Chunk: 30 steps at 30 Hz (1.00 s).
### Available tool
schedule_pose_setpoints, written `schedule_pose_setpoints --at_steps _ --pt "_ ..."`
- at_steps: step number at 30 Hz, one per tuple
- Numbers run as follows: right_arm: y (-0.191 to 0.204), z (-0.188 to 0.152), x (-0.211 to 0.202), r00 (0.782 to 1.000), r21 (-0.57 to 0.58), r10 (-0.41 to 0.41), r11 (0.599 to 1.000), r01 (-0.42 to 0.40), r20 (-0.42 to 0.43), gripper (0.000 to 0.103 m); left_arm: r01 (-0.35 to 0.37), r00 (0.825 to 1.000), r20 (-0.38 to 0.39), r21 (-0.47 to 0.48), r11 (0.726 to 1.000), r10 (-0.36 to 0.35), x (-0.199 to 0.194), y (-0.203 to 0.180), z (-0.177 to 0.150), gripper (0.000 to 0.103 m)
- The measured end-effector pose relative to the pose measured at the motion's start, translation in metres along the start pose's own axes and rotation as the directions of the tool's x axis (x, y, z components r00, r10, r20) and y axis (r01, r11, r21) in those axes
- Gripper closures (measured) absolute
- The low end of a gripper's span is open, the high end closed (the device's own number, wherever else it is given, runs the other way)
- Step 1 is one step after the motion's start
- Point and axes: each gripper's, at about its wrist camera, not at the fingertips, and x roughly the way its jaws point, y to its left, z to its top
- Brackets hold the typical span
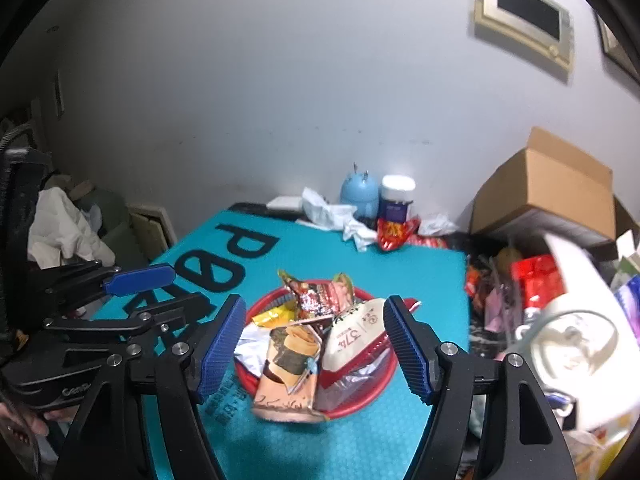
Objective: Organize snacks
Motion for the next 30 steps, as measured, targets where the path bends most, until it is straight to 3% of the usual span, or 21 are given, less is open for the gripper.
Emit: schedule_pose_setpoints --at_steps 2,11,22,30 --pt "0.002 0.001 -0.013 1.000 -0.008 -0.007 1.000 0.007 0.023 0.025 -0.009 0.999 0.032 0.000 1.000 0.009 -0.010 -0.002 0.000 0.033" --pt "0.009 0.000 -0.066 0.992 -0.026 -0.044 0.999 0.048 0.121 0.005 -0.036 0.996 0.079 0.009 0.999 0.035 -0.049 -0.010 0.002 0.032" --pt "0.010 -0.026 -0.105 0.988 0.031 -0.082 0.996 0.078 0.132 0.003 -0.045 0.993 0.108 0.042 0.998 0.040 -0.087 -0.031 -0.016 0.032" --pt "0.010 -0.060 -0.121 0.990 0.060 -0.076 0.996 0.070 0.115 0.003 -0.024 0.996 0.085 0.047 0.999 0.020 -0.096 -0.047 -0.046 0.032"
